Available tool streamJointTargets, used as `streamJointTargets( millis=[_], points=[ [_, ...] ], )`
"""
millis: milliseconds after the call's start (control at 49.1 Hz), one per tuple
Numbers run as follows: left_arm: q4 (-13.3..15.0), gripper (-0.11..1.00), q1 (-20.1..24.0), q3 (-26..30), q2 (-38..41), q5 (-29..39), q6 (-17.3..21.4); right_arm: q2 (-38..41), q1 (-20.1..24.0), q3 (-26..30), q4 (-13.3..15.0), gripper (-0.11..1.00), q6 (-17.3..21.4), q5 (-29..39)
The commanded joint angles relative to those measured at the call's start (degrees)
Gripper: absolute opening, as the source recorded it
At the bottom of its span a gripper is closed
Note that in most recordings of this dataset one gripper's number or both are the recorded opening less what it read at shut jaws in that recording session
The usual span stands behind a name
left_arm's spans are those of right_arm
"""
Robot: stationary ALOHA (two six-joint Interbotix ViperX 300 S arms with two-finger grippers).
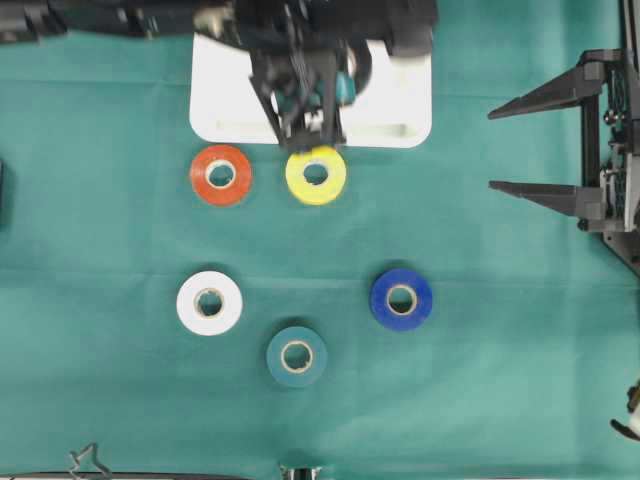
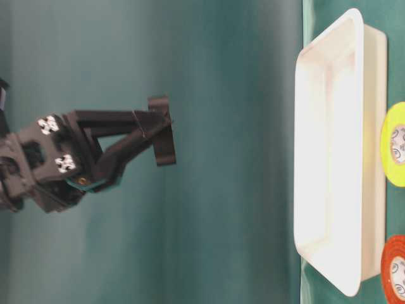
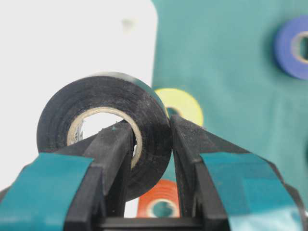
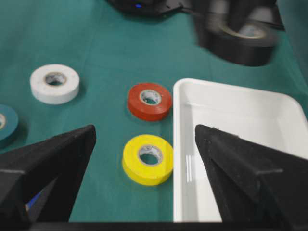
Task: Pick up the tape from a random location and place it into the white case.
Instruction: 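Lower the black tape roll into the white tray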
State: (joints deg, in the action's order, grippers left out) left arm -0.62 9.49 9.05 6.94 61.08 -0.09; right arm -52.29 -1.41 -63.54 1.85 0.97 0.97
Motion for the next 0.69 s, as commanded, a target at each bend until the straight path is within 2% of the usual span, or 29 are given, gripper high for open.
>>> streamJointTargets(
  millis=[0, 366, 672],
  points=[
    [-0.18, 0.19, 2.9, -0.26, -2.81, -0.97, 0.18, 0.26, 0.0, 1.58, 0.09, 0.93, -0.09, -0.18],
    [-0.18, 0.19, 10.72, -2.64, -2.9, -2.55, 0.18, 0.26, 0.0, 1.58, 0.44, 0.93, -0.18, -0.18],
    [-0.18, 0.19, 11.07, -2.99, -2.9, -2.81, 0.09, 0.26, -0.09, 1.58, 0.44, 0.93, -0.09, -0.18]
  ],
)
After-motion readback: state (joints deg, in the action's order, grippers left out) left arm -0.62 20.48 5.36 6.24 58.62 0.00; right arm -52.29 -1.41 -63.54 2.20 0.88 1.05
